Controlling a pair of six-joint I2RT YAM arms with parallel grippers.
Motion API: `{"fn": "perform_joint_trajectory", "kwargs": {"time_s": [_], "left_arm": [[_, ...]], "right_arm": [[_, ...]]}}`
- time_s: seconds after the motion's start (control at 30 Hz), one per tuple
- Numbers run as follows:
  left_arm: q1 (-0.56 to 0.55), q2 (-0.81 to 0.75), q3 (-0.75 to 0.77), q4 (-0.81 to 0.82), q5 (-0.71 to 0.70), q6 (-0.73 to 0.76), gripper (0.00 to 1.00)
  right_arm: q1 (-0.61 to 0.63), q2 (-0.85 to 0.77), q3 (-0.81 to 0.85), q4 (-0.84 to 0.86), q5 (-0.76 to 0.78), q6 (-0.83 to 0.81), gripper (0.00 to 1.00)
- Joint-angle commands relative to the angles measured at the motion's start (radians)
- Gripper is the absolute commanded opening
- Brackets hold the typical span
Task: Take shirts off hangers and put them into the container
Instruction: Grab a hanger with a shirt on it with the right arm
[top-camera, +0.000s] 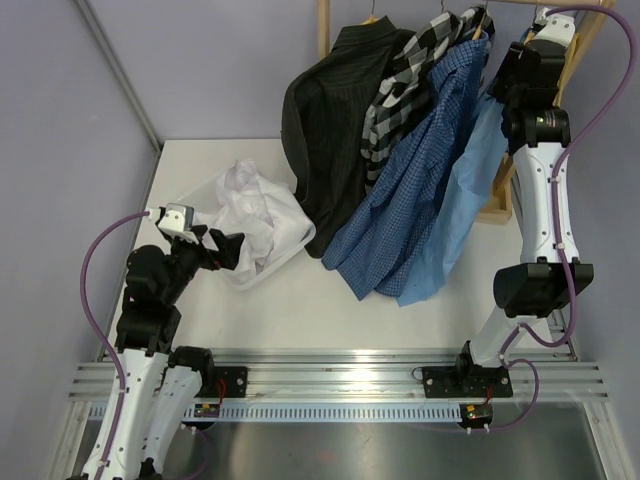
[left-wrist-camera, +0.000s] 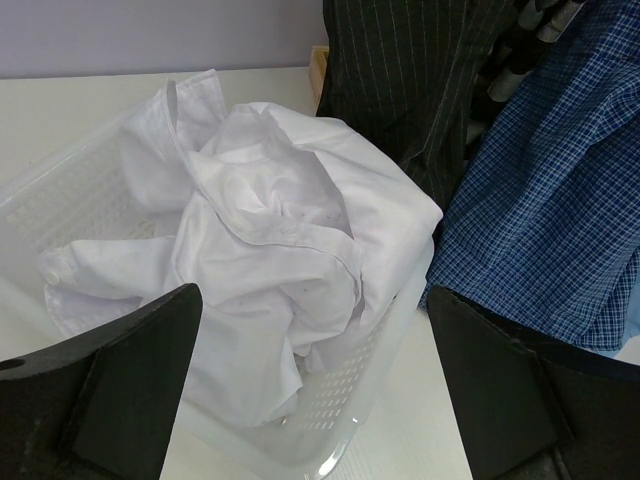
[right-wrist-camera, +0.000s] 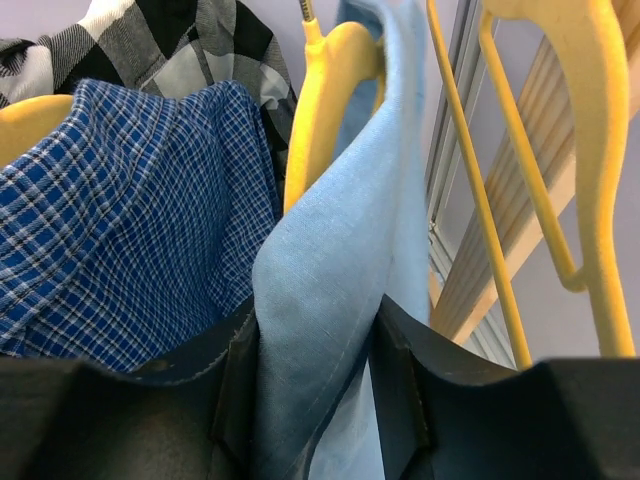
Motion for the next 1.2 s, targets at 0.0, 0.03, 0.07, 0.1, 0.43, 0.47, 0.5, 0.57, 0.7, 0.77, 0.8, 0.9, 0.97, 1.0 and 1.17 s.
{"fn": "perform_joint_trajectory", "kwargs": {"time_s": [0.0, 0.03, 0.07, 0.1, 0.43, 0.47, 0.5, 0.57, 0.7, 0.77, 0.8, 0.9, 0.97, 1.0, 1.17], "left_arm": [[0.001, -0.008, -0.003, 0.038, 0.021, 0.001, 0.99], [0.001, -0.01, -0.003, 0.038, 0.022, 0.001, 0.99], [0.001, -0.01, -0.003, 0.04, 0.022, 0.001, 0.99], [0.001, -0.01, -0.003, 0.038, 0.022, 0.001, 0.99], [0.001, -0.011, -0.003, 0.038, 0.022, 0.001, 0.99], [0.001, -0.011, -0.003, 0.04, 0.022, 0.001, 0.99], [0.001, -0.013, -0.005, 0.038, 0.021, 0.001, 0.99], [0.001, -0.013, -0.003, 0.04, 0.019, 0.001, 0.99], [0.001, -0.011, -0.003, 0.04, 0.021, 0.001, 0.99], [0.001, -0.013, -0.005, 0.04, 0.021, 0.001, 0.99], [0.0, -0.013, -0.003, 0.038, 0.021, 0.001, 0.99], [0.0, -0.011, -0.003, 0.04, 0.021, 0.002, 0.99], [0.0, -0.013, -0.003, 0.038, 0.021, 0.002, 0.99], [0.001, -0.011, -0.003, 0.038, 0.022, 0.002, 0.99], [0.0, -0.011, -0.005, 0.041, 0.025, 0.002, 0.99]], "right_arm": [[-0.004, -0.053, -0.015, 0.022, 0.025, -0.031, 0.27], [-0.004, -0.061, -0.019, 0.022, 0.019, -0.035, 0.23], [-0.004, -0.065, -0.023, 0.022, -0.003, -0.035, 0.22], [-0.004, -0.07, -0.024, 0.022, -0.012, -0.04, 0.22], [-0.004, -0.09, 0.003, -0.021, -0.063, 0.001, 0.71], [-0.004, -0.091, 0.005, -0.031, -0.081, 0.011, 0.71], [-0.004, -0.093, 0.005, -0.032, -0.089, 0.027, 0.71], [-0.004, -0.091, 0.014, -0.044, -0.104, 0.038, 0.69], [-0.004, -0.084, 0.027, -0.057, -0.101, 0.043, 0.54], [-0.004, -0.081, 0.025, -0.061, -0.092, 0.04, 0.35], [-0.004, -0.079, 0.026, -0.063, -0.087, 0.032, 0.28], [-0.004, -0.07, 0.022, -0.067, -0.067, 0.014, 0.06], [-0.004, -0.071, 0.019, -0.064, -0.06, 0.001, 0.0], [-0.004, -0.077, 0.016, -0.061, -0.06, -0.015, 0.0], [-0.004, -0.13, -0.006, -0.023, -0.118, -0.121, 0.0]]}}
